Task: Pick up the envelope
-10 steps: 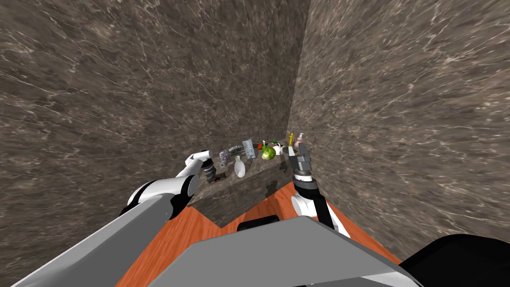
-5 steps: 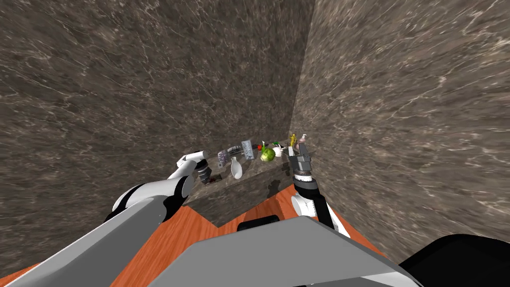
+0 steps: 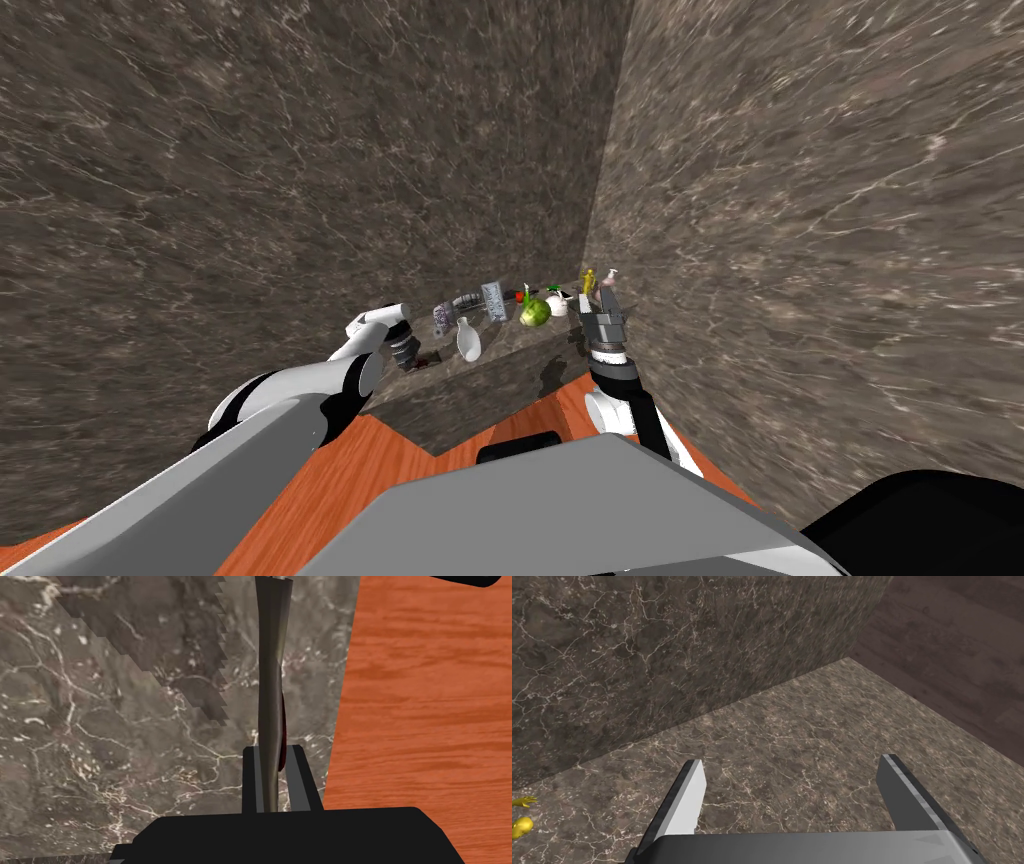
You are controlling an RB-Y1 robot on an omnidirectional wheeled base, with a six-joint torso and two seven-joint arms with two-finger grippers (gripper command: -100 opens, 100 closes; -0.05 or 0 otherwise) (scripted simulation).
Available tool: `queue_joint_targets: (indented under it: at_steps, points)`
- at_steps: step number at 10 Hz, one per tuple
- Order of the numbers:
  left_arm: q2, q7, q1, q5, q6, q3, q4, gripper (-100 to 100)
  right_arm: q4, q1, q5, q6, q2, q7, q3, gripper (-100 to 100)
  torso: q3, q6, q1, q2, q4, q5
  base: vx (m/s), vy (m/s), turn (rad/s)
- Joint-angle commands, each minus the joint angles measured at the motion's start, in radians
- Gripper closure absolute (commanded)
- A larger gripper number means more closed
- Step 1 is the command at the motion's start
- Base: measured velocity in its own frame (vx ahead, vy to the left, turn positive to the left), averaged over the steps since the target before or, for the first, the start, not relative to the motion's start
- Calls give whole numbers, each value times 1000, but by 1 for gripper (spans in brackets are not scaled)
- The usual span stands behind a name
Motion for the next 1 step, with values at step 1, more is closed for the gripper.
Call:
queue_joint_targets:
  at_steps: [1]
  points:
    - [0, 0, 0, 0, 0, 0, 0, 0, 0, 0, 0, 0, 0, 0, 0, 0, 0, 0, 0, 0, 0, 0, 2, -6, -1]
